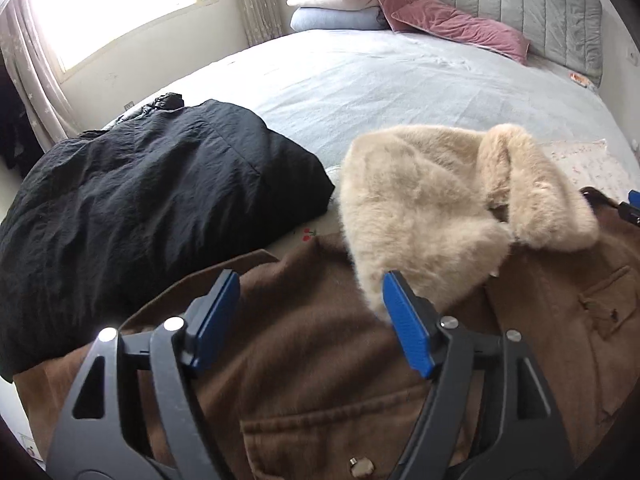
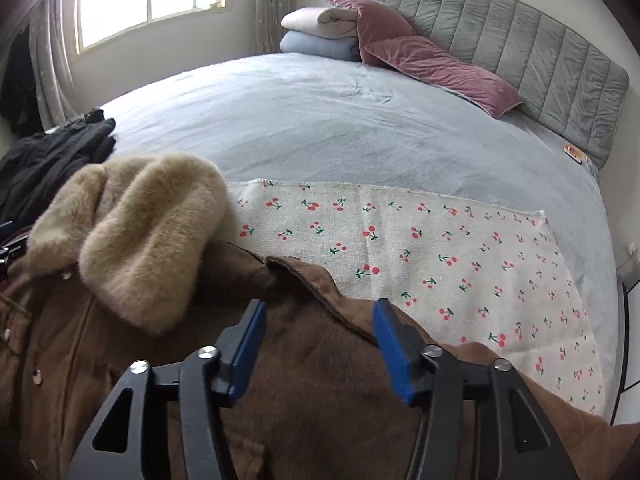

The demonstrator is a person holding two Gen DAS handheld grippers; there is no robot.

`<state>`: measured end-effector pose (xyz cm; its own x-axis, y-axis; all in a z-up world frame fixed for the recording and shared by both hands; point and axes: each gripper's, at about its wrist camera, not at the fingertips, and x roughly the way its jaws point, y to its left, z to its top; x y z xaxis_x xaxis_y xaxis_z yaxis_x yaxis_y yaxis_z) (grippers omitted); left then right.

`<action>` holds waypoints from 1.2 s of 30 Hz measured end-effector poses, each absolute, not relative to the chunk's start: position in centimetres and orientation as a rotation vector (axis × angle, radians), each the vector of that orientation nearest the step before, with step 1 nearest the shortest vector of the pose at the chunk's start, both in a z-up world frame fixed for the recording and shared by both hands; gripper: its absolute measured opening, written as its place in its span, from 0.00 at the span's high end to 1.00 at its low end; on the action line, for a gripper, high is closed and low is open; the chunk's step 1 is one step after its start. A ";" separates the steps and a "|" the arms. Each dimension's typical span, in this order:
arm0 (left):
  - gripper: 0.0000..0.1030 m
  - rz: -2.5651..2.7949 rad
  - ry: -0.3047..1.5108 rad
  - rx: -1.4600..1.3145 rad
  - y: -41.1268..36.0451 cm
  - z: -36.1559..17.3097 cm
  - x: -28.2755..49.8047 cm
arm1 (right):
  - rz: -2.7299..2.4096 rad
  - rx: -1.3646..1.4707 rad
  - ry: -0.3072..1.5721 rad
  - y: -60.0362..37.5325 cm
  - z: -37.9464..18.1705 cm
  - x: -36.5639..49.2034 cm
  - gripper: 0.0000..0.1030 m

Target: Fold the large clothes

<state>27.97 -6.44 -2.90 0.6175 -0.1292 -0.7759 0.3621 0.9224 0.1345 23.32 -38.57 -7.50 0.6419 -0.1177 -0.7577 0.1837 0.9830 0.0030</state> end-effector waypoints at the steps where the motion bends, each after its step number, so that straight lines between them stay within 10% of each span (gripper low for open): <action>1: 0.20 -0.307 0.871 0.277 -6.4 -2.6 27.1 | -0.146 0.093 0.858 -38.2 -7.2 22.6 0.37; 17: 0.20 -0.388 1.013 0.247 -7.6 -3.0 17.8 | 0.147 -0.004 1.014 -25.3 -10.0 18.3 0.37; 36: 0.20 -0.582 1.084 0.271 -10.1 -0.3 9.4 | -0.583 0.189 0.934 -50.3 -0.3 -1.4 0.26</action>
